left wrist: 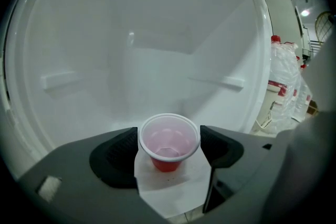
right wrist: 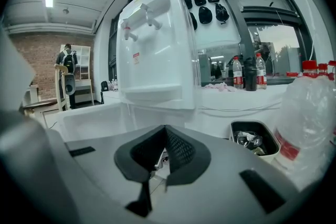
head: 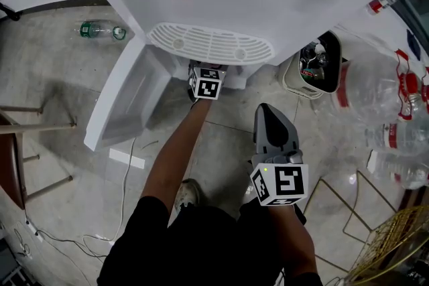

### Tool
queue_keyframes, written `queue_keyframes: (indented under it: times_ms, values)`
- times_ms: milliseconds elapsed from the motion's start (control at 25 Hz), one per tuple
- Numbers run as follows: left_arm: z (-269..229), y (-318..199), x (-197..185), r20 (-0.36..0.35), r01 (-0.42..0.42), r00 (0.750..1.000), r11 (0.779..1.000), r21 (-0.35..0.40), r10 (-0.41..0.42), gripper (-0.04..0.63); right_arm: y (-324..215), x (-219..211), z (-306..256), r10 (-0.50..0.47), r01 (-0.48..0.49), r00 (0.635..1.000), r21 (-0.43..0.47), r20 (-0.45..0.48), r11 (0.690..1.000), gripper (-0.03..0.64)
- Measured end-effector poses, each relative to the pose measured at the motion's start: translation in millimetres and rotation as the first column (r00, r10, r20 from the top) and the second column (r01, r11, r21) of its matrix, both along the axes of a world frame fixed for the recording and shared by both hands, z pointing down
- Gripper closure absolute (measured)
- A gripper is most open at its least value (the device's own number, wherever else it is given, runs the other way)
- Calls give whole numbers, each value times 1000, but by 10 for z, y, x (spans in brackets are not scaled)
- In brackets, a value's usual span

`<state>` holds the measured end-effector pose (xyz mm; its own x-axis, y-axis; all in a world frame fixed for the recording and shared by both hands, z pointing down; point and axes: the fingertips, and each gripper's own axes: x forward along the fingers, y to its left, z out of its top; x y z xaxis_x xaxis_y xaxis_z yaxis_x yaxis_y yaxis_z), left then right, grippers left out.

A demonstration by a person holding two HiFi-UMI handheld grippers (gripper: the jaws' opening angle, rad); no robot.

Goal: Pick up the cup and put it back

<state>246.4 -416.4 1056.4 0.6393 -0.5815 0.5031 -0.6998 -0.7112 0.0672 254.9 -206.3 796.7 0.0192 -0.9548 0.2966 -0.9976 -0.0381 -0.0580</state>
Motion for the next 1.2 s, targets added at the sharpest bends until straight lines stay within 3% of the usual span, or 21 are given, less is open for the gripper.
queue_keyframes:
  times_ms: [680,1200]
  values:
    - [-218,137,-77,-54,14,998,1000,6,-14,247,50,13,-105,-9,9,1000,19,-1,1000,621]
    - [-821,814,-741,-54,-1,999,1000,25,2,249,-11,-170,-128,-63,63,998,32,10,998,621]
